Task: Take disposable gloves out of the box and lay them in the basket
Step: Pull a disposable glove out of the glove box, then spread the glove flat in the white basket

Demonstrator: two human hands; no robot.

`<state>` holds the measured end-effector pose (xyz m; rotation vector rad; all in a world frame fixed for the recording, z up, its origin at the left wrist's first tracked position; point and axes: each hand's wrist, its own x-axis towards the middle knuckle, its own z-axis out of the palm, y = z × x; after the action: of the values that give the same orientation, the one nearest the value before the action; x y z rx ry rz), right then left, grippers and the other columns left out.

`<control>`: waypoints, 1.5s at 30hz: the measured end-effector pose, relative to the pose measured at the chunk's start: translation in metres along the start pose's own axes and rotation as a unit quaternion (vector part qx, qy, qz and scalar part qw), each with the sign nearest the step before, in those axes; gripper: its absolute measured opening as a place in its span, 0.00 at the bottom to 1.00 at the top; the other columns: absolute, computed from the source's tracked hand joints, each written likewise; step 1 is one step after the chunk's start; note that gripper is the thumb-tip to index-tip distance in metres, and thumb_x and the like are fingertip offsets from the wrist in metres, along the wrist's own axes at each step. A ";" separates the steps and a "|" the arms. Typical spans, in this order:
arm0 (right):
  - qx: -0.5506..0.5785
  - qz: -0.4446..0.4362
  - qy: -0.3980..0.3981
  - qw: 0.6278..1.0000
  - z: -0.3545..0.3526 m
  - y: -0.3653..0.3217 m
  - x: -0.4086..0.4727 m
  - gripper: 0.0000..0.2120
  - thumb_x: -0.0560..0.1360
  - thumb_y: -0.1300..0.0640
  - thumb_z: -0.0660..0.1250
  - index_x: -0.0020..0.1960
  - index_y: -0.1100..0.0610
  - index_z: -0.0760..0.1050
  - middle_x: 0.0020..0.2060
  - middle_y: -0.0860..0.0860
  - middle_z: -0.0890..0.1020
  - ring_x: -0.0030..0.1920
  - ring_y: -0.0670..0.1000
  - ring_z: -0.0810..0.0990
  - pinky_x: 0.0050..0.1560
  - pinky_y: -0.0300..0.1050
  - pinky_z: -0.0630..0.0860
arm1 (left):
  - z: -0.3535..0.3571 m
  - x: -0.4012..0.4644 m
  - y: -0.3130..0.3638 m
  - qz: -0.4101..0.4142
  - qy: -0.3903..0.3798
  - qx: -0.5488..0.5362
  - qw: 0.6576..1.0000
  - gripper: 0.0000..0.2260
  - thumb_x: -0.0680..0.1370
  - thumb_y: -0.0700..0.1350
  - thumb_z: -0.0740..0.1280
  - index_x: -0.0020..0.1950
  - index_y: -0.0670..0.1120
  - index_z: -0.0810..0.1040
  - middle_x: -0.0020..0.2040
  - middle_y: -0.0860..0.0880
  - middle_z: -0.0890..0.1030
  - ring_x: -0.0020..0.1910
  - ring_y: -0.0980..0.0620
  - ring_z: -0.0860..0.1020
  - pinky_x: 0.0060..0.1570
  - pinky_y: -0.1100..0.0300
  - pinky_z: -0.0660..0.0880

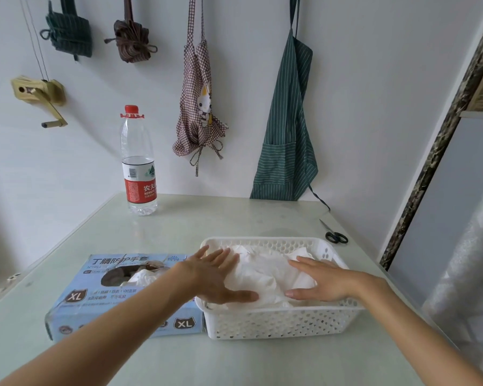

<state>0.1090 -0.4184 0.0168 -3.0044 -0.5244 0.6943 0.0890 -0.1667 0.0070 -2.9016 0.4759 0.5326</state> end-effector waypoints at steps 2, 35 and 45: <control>-0.014 0.008 -0.005 1.000 0.001 0.001 0.003 0.43 0.73 0.30 0.55 0.78 0.47 0.39 0.77 0.46 0.41 0.77 0.49 0.38 0.74 0.48 0.37 | 0.001 0.001 0.003 -0.009 -0.002 0.038 0.999 0.47 0.69 0.77 0.44 0.77 0.49 0.35 0.77 0.50 0.37 0.76 0.55 0.36 0.73 0.50 0.31; 0.113 -0.185 0.253 0.943 0.010 -0.237 0.061 0.11 0.73 0.45 0.69 0.50 0.50 0.82 0.45 0.47 0.82 0.48 0.48 0.77 0.51 0.43 0.69 | 0.098 -0.095 -0.156 -0.155 0.272 -0.261 0.913 0.34 0.70 0.74 0.53 0.71 0.58 0.67 0.72 0.61 0.65 0.71 0.56 0.60 0.67 0.56 0.63; 0.336 -0.174 0.261 0.888 -0.017 -0.222 0.060 0.07 0.77 0.53 0.66 0.50 0.53 0.81 0.47 0.47 0.84 0.49 0.45 0.81 0.53 0.44 0.77 | 0.096 -0.093 -0.157 -0.163 0.248 -0.215 0.931 0.27 0.76 0.66 0.56 0.73 0.58 0.63 0.74 0.58 0.62 0.73 0.54 0.59 0.70 0.53 0.56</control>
<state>0.0959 -0.1881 0.0259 -2.2128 -0.6017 0.0034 0.0287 0.0262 -0.0330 -3.4299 -0.1010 -0.1834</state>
